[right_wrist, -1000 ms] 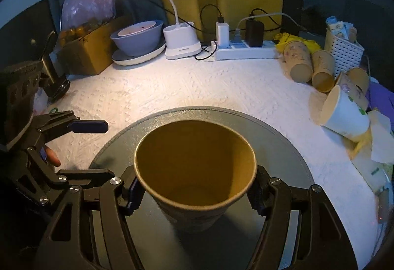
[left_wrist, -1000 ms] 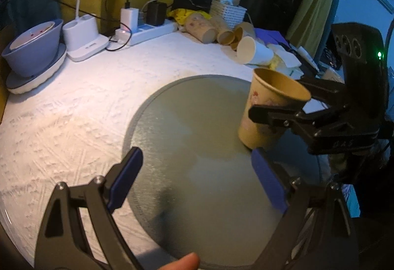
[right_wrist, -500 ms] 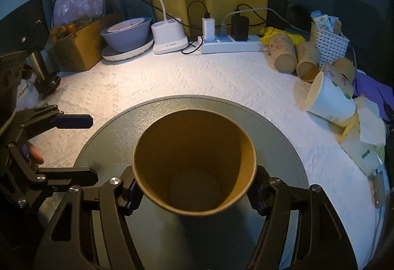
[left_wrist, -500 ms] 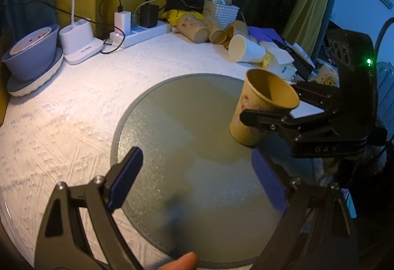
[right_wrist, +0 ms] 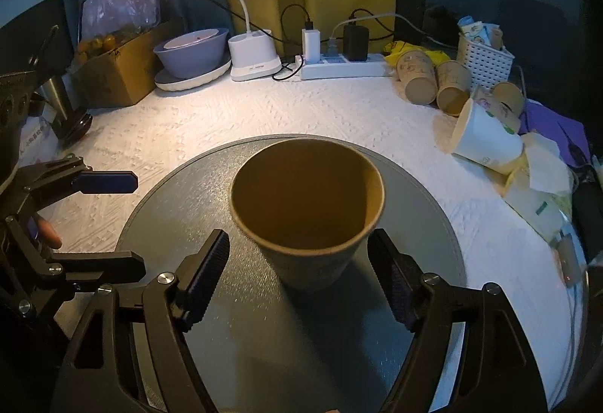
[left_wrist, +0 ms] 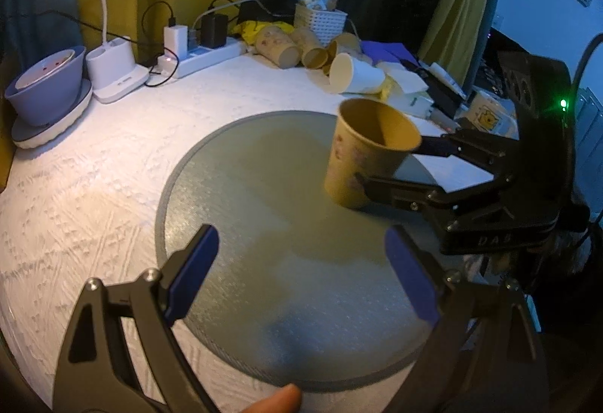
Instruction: Flip cup upright
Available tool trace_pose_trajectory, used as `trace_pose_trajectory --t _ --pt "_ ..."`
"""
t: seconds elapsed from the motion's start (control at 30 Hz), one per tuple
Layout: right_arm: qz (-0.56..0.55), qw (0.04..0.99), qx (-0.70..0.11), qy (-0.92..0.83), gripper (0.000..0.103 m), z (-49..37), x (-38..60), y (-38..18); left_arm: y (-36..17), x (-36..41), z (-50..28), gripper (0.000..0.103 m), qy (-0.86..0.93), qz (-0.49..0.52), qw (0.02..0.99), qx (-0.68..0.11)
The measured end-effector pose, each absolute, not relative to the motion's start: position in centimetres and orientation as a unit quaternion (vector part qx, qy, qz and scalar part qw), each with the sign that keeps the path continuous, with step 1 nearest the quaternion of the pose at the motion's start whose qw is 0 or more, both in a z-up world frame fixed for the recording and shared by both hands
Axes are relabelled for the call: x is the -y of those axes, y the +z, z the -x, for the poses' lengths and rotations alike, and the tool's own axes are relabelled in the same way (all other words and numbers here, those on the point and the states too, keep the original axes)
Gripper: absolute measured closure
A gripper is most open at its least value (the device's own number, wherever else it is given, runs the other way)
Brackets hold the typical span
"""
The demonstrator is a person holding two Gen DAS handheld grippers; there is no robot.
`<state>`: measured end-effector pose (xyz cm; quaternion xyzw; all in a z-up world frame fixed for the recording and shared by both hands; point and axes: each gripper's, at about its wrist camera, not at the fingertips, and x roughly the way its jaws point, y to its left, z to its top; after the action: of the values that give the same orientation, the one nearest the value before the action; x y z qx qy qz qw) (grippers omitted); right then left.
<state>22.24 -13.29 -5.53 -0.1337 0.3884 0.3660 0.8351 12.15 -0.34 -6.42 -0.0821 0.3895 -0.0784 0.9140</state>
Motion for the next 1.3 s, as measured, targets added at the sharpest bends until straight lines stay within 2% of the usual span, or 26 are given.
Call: trace_pose_trajectory --t 0.93,1.3 --pt "0.110 0.887 -0.339 0.295 0.024 -13.2 18.4 -1.4 -2.6 3.1 -5.1 0.012 -0.118 0.060 0.937 -0.324" --pt "0.107 0.906 -0.294 0.286 0.024 -10.3 19.8 1.9 1.2 3.5 -1.9 0.012 -0.094 0.042 0.963 -0.250"
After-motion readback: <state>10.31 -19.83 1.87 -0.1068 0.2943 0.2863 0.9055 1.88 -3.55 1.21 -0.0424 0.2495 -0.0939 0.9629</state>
